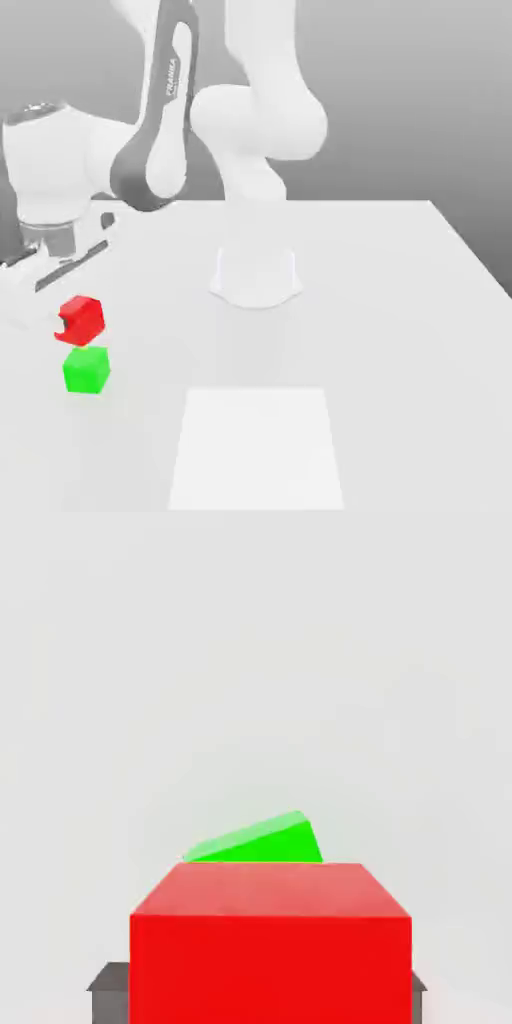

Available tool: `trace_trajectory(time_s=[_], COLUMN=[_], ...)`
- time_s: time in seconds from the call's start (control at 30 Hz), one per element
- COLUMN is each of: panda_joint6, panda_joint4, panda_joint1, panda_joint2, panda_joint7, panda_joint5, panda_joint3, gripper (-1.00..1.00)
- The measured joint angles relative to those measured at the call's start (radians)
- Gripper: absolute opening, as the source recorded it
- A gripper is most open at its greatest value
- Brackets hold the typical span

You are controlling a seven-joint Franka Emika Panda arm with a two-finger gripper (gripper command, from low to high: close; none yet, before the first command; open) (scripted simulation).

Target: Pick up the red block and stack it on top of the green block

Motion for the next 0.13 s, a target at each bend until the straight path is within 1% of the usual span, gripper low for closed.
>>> trace_trajectory(time_s=[0.03,0.07,0.13], panda_joint6=[0.034,0.053,0.053], panda_joint4=[0.001,0.002,0.002], panda_joint1=[-0.007,-0.009,-0.01], panda_joint2=[0.036,0.055,0.055], panda_joint7=[-0.012,-0.02,-0.02], panda_joint5=[0.017,0.029,0.029], panda_joint3=[0.014,0.02,0.02], gripper=[-1.0,1.0,1.0])
